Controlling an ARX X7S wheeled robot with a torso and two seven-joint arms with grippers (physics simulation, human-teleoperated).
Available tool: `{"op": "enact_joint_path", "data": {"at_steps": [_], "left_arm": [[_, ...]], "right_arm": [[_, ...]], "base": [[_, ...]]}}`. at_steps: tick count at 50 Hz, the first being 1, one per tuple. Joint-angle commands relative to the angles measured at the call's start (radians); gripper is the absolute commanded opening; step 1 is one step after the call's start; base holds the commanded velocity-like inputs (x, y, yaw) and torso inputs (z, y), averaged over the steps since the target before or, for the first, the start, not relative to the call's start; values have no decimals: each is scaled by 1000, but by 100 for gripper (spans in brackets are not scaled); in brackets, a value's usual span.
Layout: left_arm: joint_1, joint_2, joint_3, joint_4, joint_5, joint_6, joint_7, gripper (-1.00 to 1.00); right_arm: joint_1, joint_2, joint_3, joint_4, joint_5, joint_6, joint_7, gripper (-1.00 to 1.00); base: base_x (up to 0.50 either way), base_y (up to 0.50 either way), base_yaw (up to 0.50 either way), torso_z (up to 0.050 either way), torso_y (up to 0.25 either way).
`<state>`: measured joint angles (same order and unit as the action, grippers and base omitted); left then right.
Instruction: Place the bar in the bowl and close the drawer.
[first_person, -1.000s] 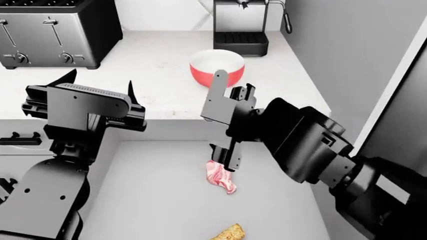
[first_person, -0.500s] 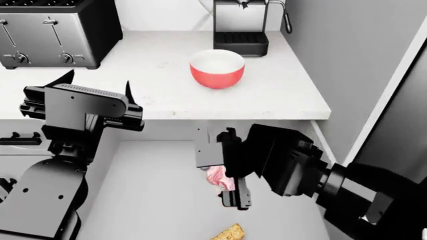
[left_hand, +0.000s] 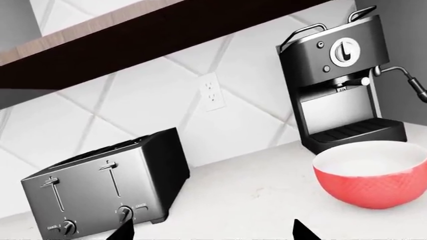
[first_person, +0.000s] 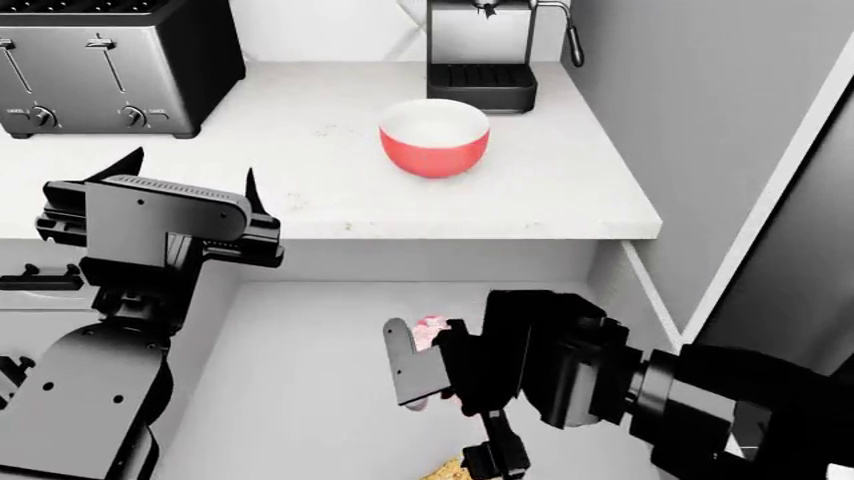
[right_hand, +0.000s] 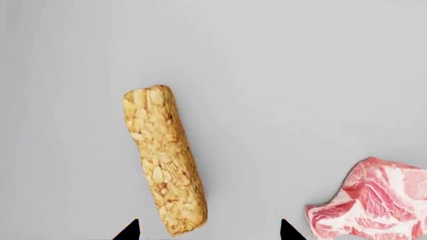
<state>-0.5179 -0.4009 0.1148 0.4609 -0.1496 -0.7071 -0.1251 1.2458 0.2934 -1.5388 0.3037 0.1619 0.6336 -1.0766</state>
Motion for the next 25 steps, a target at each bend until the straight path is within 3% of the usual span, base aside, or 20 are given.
{"op": "enact_joint_path", "data": {"at_steps": [1, 25], "left_arm": [[7, -2, -3, -9, -2, 11, -3, 100], [15, -9, -4, -15, -3, 15, -10, 100]], "right_arm": [[-16, -15, -40, 21, -7, -9, -29, 100], [-93, -98, -76, 220, -42, -132, 8, 100]], "base": [[0, 0, 0, 0, 0], [0, 0, 0, 0, 0]]}}
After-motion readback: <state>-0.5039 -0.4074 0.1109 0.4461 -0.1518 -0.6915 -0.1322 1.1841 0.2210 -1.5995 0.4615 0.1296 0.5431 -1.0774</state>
